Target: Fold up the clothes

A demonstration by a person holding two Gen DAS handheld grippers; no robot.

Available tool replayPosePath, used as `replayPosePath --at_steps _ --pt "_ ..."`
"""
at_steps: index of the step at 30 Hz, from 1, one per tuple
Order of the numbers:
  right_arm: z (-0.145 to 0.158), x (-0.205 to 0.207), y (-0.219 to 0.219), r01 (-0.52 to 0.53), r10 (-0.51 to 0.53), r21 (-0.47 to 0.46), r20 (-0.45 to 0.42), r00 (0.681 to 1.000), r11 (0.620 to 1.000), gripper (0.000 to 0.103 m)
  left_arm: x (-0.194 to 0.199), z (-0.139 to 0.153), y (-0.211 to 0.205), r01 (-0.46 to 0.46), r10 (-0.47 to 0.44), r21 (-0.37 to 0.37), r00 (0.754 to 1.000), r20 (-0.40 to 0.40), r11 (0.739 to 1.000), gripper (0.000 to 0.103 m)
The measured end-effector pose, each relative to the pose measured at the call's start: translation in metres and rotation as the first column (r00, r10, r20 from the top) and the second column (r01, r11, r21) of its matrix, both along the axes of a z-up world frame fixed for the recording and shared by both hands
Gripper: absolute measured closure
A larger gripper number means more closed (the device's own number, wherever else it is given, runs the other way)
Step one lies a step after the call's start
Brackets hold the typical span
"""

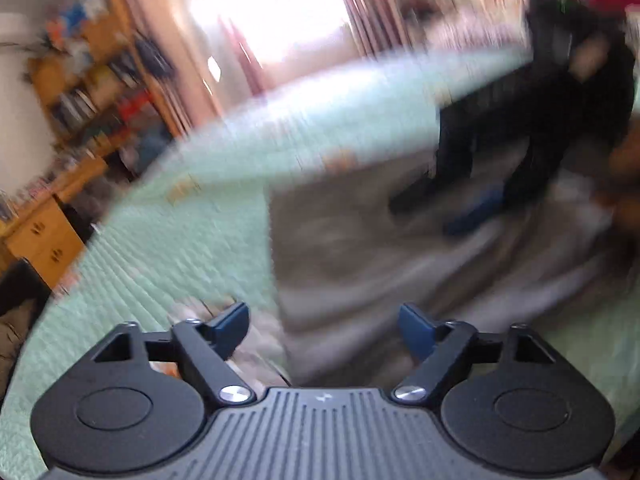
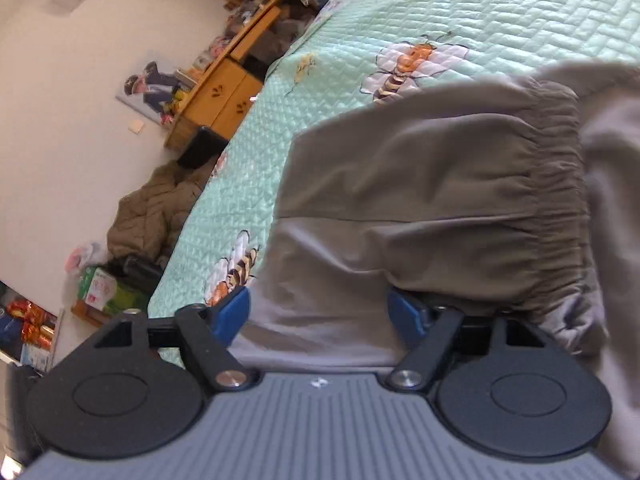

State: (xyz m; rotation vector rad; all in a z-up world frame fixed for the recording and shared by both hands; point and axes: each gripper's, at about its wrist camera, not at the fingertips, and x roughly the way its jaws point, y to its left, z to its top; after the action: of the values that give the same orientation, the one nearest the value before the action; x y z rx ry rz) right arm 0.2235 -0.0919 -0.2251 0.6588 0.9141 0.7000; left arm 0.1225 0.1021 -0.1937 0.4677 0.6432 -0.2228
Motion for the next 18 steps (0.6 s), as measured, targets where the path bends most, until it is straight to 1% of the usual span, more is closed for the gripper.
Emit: replayPosePath --at_steps 3,6,7,9,10,11,12,14,16,18 --pt "0.017 -0.015 -0.014 0.031 -0.034 0.039 0.066 0.997 0.999 0.027 0.0 -0.002 0.004 -0.006 0.006 -0.008 1.0 0.011 1.0 0.028" --pt "0.026 -0.029 -0.042 0.067 -0.083 0.142 0.111 0.99 0.988 0.026 0.002 0.005 0.008 -0.044 0.044 -0.002 0.999 0.018 0.999 0.028" --pt "0.024 -0.031 -0.052 0.092 -0.109 0.154 0.105 0.988 0.984 0.025 0.002 0.008 0.008 -0.056 0.056 0.005 0.998 0.027 0.998 0.028" --pt "0.013 -0.033 -0.076 0.169 -0.174 0.104 0.044 0.984 0.98 0.025 -0.004 0.019 0.007 -0.078 0.078 0.011 0.996 0.046 0.997 0.028" --pt "0.006 -0.034 -0.086 0.195 -0.197 0.094 0.009 0.98 0.976 0.025 -0.006 0.025 0.007 -0.088 0.088 0.007 0.995 0.056 0.996 0.028" --pt "0.001 -0.037 -0.096 0.209 -0.209 0.137 -0.012 0.978 0.968 0.025 -0.007 0.031 0.005 -0.096 0.096 -0.004 0.993 0.067 0.995 0.028" --pt "0.0 -0.042 -0.104 0.219 -0.221 0.191 -0.013 0.975 0.957 0.025 -0.008 0.038 0.002 -0.095 0.096 -0.019 0.992 0.079 0.995 0.028" --pt "0.007 -0.049 -0.113 0.238 -0.249 0.233 0.017 0.968 0.943 0.025 -0.011 0.05 -0.006 -0.076 0.08 -0.044 0.991 0.108 0.996 0.028" --pt "0.013 -0.051 -0.115 0.236 -0.256 0.27 0.041 0.966 0.934 0.024 -0.013 0.06 -0.017 -0.047 0.056 -0.065 0.988 0.143 0.997 0.017" --pt "0.012 -0.046 -0.109 0.222 -0.24 0.25 0.044 0.97 0.942 0.024 -0.009 0.056 -0.031 -0.014 0.022 -0.055 0.989 0.144 0.998 0.015"
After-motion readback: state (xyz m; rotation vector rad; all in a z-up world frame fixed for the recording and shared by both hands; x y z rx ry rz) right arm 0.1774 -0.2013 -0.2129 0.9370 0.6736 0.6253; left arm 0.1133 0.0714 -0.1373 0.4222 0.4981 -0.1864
